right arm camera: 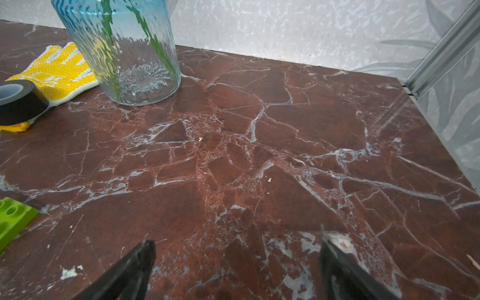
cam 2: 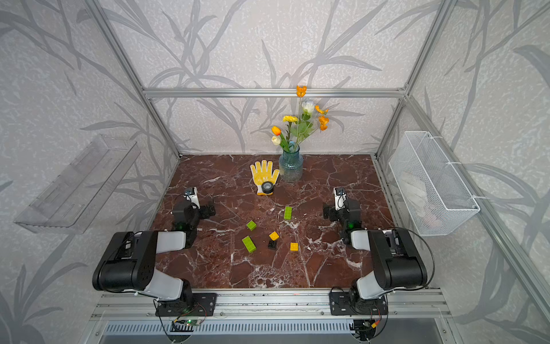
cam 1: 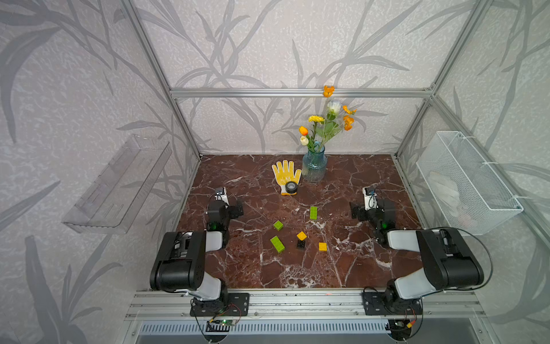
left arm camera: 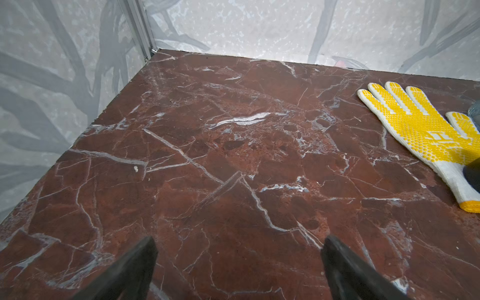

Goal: Assemble a carrot with lego
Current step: Adjust the lego brick at the center of the board.

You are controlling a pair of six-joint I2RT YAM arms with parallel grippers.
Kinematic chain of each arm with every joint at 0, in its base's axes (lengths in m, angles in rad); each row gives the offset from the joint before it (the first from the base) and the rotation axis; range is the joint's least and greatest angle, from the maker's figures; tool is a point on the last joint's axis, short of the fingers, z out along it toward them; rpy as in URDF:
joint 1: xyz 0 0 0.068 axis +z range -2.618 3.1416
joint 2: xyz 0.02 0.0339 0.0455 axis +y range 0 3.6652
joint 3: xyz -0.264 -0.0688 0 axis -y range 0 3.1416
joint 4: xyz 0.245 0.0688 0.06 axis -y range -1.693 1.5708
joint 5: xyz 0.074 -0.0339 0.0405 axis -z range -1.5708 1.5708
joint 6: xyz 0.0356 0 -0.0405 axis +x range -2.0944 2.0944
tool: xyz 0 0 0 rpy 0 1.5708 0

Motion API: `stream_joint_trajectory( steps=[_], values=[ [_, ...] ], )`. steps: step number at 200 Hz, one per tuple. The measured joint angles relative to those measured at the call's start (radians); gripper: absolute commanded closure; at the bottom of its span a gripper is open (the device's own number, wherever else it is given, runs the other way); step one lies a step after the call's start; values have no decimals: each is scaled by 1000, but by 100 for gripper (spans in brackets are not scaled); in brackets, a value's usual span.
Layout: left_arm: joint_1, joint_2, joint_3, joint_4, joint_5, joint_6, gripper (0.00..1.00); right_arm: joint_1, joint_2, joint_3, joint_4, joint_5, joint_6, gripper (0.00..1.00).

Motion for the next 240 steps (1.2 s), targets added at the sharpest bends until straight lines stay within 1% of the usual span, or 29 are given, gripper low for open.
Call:
stream_joint_trajectory(
  steps=[167,176,200,213,240],
  values=[
    [0,0,3,-4,-3,0,0,0,0,1,0,19,5,1],
    [0,-2,21,-40,-5,0,0,0,0,1,0,19,5,1],
    [0,-21,122,-185,-3,0,0,0,-7,9,-13,12,3,1],
    [0,-34,191,-269,-10,-2,0,0,-43,53,-126,9,2,1],
    [-15,-38,388,-528,-53,-49,0,9,-146,209,-353,8,42,1]
  ],
)
